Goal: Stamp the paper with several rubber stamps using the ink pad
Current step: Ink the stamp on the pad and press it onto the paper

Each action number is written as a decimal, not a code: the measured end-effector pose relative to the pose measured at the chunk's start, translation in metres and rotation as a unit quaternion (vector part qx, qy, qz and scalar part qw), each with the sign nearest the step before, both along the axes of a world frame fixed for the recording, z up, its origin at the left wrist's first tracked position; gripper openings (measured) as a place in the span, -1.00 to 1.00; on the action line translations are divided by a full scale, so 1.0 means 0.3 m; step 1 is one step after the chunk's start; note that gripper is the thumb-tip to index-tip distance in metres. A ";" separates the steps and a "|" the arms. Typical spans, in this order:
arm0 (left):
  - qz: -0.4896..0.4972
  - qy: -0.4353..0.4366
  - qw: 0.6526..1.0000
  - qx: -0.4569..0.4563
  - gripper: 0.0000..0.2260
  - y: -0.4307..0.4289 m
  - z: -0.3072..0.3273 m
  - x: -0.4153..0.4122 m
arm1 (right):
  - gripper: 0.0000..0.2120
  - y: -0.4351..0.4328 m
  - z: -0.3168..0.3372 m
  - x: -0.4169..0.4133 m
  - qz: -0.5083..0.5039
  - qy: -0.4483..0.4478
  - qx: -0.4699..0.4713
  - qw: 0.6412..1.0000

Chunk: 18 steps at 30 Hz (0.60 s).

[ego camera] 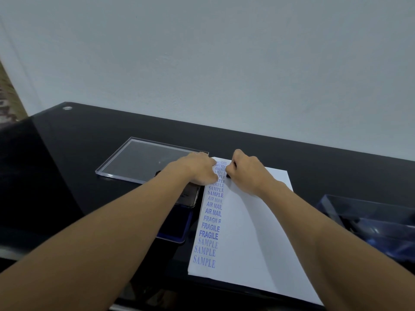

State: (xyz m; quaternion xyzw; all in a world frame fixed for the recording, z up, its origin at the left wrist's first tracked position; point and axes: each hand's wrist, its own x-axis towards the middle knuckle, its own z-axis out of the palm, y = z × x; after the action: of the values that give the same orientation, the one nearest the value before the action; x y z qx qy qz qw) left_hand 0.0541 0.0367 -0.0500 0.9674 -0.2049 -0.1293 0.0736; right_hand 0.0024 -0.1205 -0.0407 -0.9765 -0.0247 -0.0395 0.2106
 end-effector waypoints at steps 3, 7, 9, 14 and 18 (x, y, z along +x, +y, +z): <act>0.005 0.001 1.000 0.002 -0.50 -0.001 0.003 -0.002 | -0.84 0.001 0.010 0.003 -0.006 0.022 0.006 1.000; 0.011 0.009 1.000 -0.022 -0.65 0.001 0.017 -0.019 | -0.85 -0.024 0.039 0.008 -0.022 0.023 0.029 0.999; 0.025 -0.006 0.997 -0.072 -0.73 0.006 0.024 -0.029 | -0.86 -0.045 0.067 0.001 -0.031 0.000 0.054 0.998; 0.073 -0.078 0.980 -0.167 -0.53 0.036 0.076 -0.069 | -0.88 -0.088 0.158 -0.033 -0.052 -0.037 0.113 0.992; 0.089 -0.085 0.971 -0.205 -0.53 0.089 0.124 -0.107 | -0.84 -0.107 0.202 -0.054 -0.069 -0.054 0.135 0.987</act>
State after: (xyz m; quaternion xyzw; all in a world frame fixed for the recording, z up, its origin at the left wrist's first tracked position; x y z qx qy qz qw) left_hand 0.0220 0.0634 -0.0128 0.9534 -0.1461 0.0056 0.2639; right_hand -0.0137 -0.1527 0.0199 -0.9348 0.0369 -0.1092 0.3359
